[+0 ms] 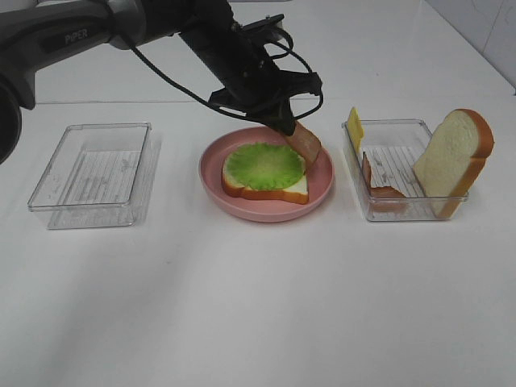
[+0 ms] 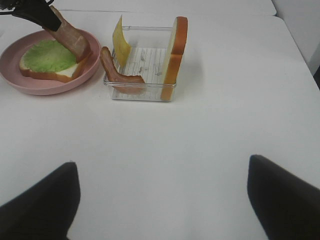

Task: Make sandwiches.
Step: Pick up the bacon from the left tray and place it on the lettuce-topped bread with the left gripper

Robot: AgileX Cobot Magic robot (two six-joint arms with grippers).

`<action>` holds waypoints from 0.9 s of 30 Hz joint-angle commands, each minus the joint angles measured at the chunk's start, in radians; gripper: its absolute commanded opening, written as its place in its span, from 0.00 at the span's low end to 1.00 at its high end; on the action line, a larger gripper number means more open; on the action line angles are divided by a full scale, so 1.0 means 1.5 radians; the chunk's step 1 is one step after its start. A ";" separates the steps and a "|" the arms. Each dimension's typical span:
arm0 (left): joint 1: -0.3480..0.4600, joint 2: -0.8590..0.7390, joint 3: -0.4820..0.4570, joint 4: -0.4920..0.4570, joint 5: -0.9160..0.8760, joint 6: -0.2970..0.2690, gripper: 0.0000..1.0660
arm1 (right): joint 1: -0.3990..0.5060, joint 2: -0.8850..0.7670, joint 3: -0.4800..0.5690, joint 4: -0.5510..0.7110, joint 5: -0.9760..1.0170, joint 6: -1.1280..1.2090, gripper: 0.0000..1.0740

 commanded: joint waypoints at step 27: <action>-0.003 -0.001 0.001 0.124 0.053 -0.075 0.06 | 0.001 -0.013 0.001 -0.004 -0.002 0.000 0.77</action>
